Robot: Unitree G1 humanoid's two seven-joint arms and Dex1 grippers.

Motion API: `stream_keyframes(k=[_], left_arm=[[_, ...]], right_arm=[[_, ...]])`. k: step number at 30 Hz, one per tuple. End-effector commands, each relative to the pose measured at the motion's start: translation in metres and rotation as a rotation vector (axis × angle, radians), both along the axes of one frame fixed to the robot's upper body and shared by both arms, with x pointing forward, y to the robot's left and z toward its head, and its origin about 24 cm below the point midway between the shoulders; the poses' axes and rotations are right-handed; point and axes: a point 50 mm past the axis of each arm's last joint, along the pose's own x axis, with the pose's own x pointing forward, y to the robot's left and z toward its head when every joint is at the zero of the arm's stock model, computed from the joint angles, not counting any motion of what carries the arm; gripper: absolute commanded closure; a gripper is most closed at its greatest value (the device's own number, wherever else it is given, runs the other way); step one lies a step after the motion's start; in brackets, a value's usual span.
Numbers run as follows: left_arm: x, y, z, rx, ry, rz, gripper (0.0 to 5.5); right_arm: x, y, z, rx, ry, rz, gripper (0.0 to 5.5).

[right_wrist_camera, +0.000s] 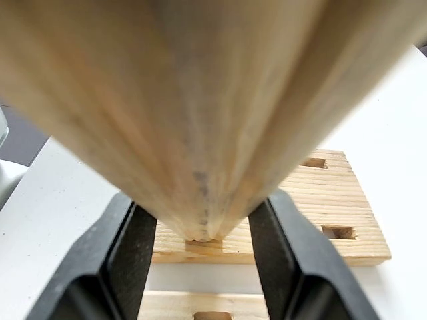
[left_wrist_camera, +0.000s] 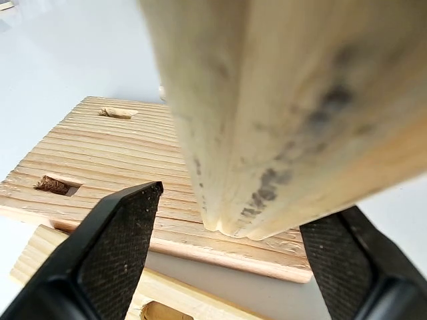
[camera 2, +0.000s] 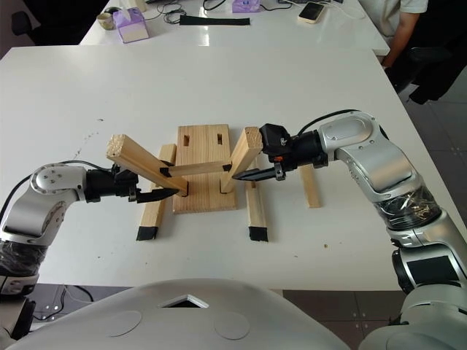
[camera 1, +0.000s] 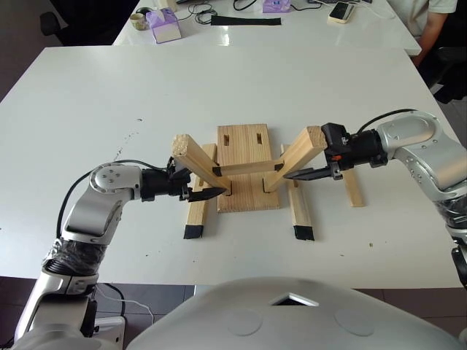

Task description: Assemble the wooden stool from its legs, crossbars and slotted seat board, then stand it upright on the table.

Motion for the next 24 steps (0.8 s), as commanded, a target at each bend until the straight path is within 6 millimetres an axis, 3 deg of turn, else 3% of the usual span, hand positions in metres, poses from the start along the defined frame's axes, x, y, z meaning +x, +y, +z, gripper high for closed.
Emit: stream_keyframes(k=[1, 6, 10, 14, 16, 19, 22, 24], left_arm=[[0.015, 0.021, 0.018, 0.007, -0.033, 0.047, 1.97], [0.022, 0.029, 0.024, -0.015, -0.002, 0.058, 1.97], [0.017, 0.032, 0.029, -0.030, 0.042, 0.009, 1.97], [0.021, 0.048, 0.029, 0.010, 0.056, 0.032, 1.97], [0.031, 0.058, 0.029, 0.028, 0.046, 0.083, 1.97], [0.060, 0.069, 0.032, 0.005, 0.022, 0.236, 2.18], [0.083, 0.060, 0.039, -0.057, 0.027, 0.262, 2.67], [0.093, 0.041, 0.050, -0.125, 0.041, 0.200, 2.67]], right_arm=[[-0.027, -0.008, -0.062, -0.206, 0.226, -0.021, 3.51], [-0.027, -0.007, -0.062, -0.206, 0.222, -0.025, 3.51], [-0.026, -0.007, -0.062, -0.209, 0.214, -0.024, 3.51], [-0.026, -0.007, -0.062, -0.213, 0.212, -0.023, 3.51], [-0.025, -0.007, -0.062, -0.215, 0.210, -0.021, 3.51], [-0.024, -0.007, -0.062, -0.217, 0.207, -0.020, 3.51], [-0.024, -0.007, -0.063, -0.222, 0.201, -0.016, 3.51], [-0.023, -0.006, -0.063, -0.225, 0.198, -0.013, 3.51]])
